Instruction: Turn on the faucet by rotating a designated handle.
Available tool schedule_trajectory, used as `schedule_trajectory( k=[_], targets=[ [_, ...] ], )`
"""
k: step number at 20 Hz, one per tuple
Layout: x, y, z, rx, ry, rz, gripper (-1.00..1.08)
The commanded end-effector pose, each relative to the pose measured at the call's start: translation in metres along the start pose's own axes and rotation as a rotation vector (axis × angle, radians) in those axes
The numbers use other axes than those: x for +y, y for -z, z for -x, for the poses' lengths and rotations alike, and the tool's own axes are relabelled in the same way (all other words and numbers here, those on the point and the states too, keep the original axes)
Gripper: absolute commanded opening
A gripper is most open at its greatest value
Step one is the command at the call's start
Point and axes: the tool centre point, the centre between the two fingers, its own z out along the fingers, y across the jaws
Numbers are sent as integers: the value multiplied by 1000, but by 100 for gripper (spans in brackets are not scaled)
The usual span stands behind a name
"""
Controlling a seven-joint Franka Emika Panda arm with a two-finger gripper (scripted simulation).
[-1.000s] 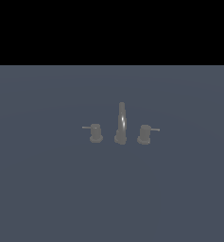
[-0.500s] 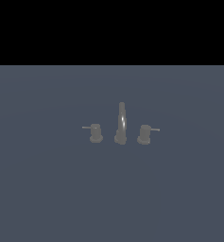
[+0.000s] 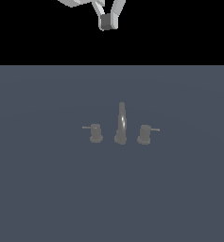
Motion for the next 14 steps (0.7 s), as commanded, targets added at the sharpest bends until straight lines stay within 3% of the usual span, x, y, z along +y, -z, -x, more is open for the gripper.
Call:
schedule_trajectory(
  k=[1, 14],
  targets=[
    [-5, -18, -15, 2, -70, -3, -100],
    [-14, -108, -96, 9, -419, -14, -100]
  ],
)
